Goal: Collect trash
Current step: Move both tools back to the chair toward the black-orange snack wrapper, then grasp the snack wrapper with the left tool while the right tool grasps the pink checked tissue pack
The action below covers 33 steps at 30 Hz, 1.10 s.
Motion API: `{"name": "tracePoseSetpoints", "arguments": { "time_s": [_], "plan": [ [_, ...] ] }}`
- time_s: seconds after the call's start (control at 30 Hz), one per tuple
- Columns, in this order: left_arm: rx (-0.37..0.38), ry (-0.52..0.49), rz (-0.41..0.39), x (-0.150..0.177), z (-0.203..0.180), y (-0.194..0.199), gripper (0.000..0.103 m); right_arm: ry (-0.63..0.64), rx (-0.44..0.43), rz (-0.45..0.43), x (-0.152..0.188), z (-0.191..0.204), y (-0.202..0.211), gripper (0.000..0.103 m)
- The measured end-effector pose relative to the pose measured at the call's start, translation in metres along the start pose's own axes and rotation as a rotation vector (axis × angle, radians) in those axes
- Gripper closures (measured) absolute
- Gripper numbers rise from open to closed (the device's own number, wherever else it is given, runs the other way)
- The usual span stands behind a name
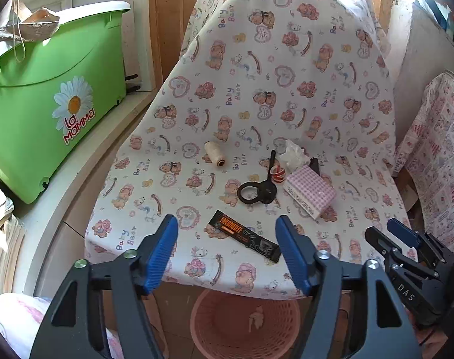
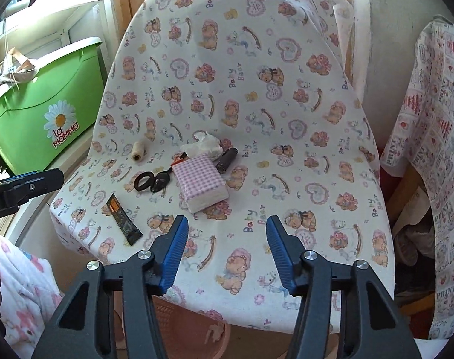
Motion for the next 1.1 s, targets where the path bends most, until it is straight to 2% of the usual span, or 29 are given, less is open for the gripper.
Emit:
{"name": "tracePoseSetpoints", "arguments": {
  "time_s": [0.07,0.3,0.33,0.37,0.43,0.53,0.63,0.73,0.8,0.9,0.93,0.97,1.03,1.1],
  "plan": [
    [-0.021,0.01,0.025,0.006,0.004,-0.008,0.063,-0.017,-0.005,0.022,0.003,-0.003,-0.007,0.049],
    [0.004,0.045,0.101,0.022,0.013,-0.039,0.063,-0.048,0.025,0.054,0.006,-0.007,-0.019,0.049],
    [0.011,0.055,0.116,0.022,0.013,-0.044,0.056,-0.055,0.027,0.058,0.005,-0.008,-0.02,0.049],
    [0.008,0.063,0.139,0.022,0.013,-0.05,0.038,-0.064,0.028,0.059,0.005,-0.01,-0.021,0.049],
    [-0.023,0.083,0.16,0.02,0.013,-0.061,0.015,-0.081,0.029,0.057,0.004,-0.012,-0.021,0.049],
    [-0.052,0.13,0.196,0.015,0.01,-0.077,0.014,-0.087,0.044,0.054,0.003,-0.013,-0.022,0.048],
    [-0.072,0.253,0.26,0.015,0.013,-0.096,0.014,-0.071,0.067,0.051,0.004,-0.012,-0.022,0.048],
    [-0.156,0.314,0.322,0.017,0.016,-0.112,0.015,-0.054,0.08,0.046,0.005,-0.01,-0.021,0.048],
    [-0.21,0.295,0.32,0.016,0.014,-0.115,0.018,-0.055,0.074,0.041,0.005,-0.01,-0.019,0.048],
    [-0.183,0.254,0.32,0.018,0.005,-0.118,0.029,-0.048,0.058,0.031,0.005,-0.009,-0.015,0.046],
    [-0.179,0.243,0.299,0.017,0.003,-0.117,0.043,-0.044,0.06,0.027,0.004,-0.009,-0.014,0.045],
    [-0.185,0.235,0.284,0.017,0.002,-0.115,0.064,-0.043,0.059,0.025,0.004,-0.008,-0.014,0.044],
    [-0.179,0.229,0.277,0.018,0.0,-0.114,0.078,-0.049,0.038,0.025,0.003,-0.006,-0.014,0.042],
    [-0.162,0.209,0.277,0.018,-0.002,-0.115,0.085,-0.057,0.029,0.026,0.002,-0.005,-0.015,0.041]
  ]
}}
Point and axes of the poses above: each gripper's, at about its wrist camera, not at the fingertips, and y roughly against the way its jaws point, z to its left, x to its underside, the point moved 4 cm from there along -y, roughly the way its jaws point, and after that the axes turned 10 degrees about x, right-handed, at the moved point
